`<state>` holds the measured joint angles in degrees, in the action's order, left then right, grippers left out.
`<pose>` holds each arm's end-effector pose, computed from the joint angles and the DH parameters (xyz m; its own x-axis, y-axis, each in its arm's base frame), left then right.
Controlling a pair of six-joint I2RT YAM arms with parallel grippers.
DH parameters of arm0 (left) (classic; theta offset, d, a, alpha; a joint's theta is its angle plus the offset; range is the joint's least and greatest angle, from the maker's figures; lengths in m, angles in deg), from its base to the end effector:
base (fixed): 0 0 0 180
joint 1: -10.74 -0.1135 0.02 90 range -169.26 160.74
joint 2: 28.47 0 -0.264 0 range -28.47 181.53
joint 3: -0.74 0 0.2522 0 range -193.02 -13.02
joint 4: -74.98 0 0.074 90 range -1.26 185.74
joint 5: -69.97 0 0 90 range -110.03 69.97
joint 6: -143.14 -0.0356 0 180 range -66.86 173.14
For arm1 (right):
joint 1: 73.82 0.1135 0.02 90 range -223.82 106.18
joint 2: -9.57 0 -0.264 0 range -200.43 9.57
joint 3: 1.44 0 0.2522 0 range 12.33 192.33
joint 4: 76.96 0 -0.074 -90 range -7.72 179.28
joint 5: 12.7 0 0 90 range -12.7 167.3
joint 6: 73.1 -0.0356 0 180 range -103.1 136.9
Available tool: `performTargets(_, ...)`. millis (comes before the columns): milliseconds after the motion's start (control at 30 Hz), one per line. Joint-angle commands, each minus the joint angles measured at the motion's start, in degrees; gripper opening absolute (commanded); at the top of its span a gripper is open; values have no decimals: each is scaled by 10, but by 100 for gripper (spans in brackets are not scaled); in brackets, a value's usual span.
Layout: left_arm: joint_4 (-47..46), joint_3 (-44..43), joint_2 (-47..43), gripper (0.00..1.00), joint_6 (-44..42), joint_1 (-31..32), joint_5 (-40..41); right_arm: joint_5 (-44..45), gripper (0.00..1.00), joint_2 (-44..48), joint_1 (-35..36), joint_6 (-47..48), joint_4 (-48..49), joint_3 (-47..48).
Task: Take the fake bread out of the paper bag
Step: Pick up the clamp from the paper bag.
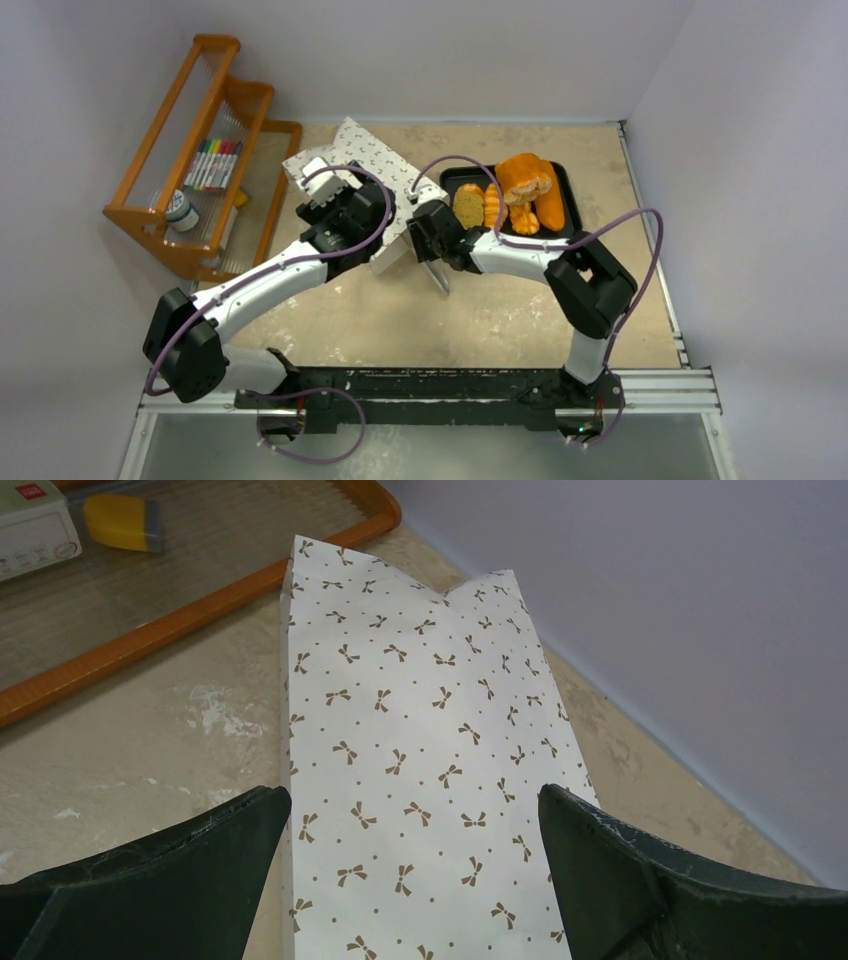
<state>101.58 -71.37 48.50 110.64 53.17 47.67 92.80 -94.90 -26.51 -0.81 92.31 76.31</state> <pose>0.2336 -0.1689 0.3037 0.0684 -0.4961 -0.8656 -0.5003 0.7336 -0.4600 0.2763 0.2855 0.1899 -0.5645 -0.1796 -0.8057 -0.4123 0.9069 0.0867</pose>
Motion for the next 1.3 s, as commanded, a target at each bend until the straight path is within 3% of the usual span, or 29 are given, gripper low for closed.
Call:
performTargets(0, -23, 1, -4, 100, 3, -2, 0, 8, 46, 48, 0, -11, 10, -4)
performTargets(633, -32, 9, 3, 100, 6, -2, 0, 21, 46, -40, -17, -4, 26, 16)
performTargets(1000, -40, 11, 6, 100, 7, -2, -5, 14, 46, 43, -19, -7, 44, -11)
performTargets(1267, -38, 11, 8, 100, 10, -2, -7, 29, 47, 11, -21, -5, 31, 11)
